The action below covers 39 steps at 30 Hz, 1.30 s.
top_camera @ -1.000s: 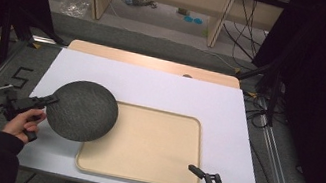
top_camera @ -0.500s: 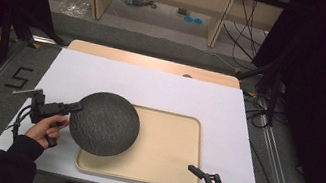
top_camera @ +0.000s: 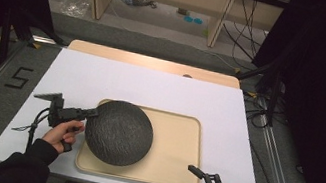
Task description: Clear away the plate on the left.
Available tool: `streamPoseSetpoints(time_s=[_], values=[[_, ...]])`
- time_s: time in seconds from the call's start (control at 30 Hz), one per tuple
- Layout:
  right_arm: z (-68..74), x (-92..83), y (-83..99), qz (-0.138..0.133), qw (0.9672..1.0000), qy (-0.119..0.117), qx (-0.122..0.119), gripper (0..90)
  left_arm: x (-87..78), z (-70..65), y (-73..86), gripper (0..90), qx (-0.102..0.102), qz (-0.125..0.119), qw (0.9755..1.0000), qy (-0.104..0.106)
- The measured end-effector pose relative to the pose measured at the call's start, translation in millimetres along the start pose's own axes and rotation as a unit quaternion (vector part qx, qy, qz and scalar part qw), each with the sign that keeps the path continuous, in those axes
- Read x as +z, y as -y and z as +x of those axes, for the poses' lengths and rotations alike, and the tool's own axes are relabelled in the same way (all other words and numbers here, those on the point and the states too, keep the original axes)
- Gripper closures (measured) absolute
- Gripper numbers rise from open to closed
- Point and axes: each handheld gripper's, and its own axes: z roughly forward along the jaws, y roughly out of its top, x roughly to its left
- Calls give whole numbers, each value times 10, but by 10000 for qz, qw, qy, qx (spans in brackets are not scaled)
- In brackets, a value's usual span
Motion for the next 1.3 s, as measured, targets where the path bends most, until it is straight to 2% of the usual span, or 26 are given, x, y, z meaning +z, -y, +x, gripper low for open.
streamPoseSetpoints(time_s=[0.03,0.1,0.17,0.2,0.23,0.27,0.3,0.33,0.37,0.43,0.5,0.53,0.63,0.7,0.73,0.77,0.83,0.93,1.13,1.17,1.2,1.27,1.3], values=[[5,2,3,-3,10000,23,7,195,15,-30,10,814,-205,30,9996,-183],[9,2,3,-10,10000,16,5,194,54,-30,23,813,-209,69,9995,-229],[2,2,0,2,10000,-6,4,194,86,-28,45,813,-255,52,9994,-228],[2,4,3,5,10000,-20,5,194,115,-19,55,812,-143,45,9997,-180],[8,2,6,5,10000,-1,3,194,127,-16,64,811,-134,45,9997,-181],[8,1,3,-2,10000,-1,2,194,148,-35,77,811,-243,62,9994,-238],[2,-2,-2,-3,10000,-15,-1,194,157,-20,84,812,-191,66,9995,-226],[2,-1,-2,-3,10000,-14,1,194,174,-22,100,812,-227,6,9994,-252],[8,1,3,-2,10000,3,2,194,181,-13,108,809,-102,53,9997,-225],[11,-4,0,14,10000,-20,-13,194,202,-19,120,806,-192,30,9994,-274],[10,0,-2,-10,10000,-26,-6,194,203,-17,133,807,-159,35,9995,-262],[11,-1,0,8,10000,-29,-13,193,213,-38,144,806,-272,-6,9992,-296],[8,1,-3,-8,10000,-19,-3,193,224,-32,166,803,-257,29,9993,-279],[12,17,4,-95,9999,-74,-7,193,238,-14,192,803,-149,0,9997,-191],[12,16,4,-87,9999,-83,-15,193,245,-39,205,802,-292,24,9992,-273],[11,18,2,-95,9999,-74,-8,193,256,-36,218,801,-271,55,9993,-256],[12,6,-1,-6,10000,-35,-11,193,288,-29,239,799,-356,67,9990,-253],[10,9,-3,-75,10000,-40,-4,193,309,-21,260,806,-251,212,9989,-321],[10,21,1,-126,9999,-58,7,193,339,4,275,803,-290,187,9985,-417],[11,6,-1,-17,10000,-31,-8,193,343,2,273,802,-298,208,9984,-434],[12,8,1,-22,10000,-46,-10,193,356,20,271,797,-192,198,9987,-422],[10,20,0,-102,9999,-68,-8,193,381,25,272,791,-255,181,9987,-400],[12,21,-1,-113,9999,-55,-8,193,394,49,270,784,-184,186,9989,-378]])
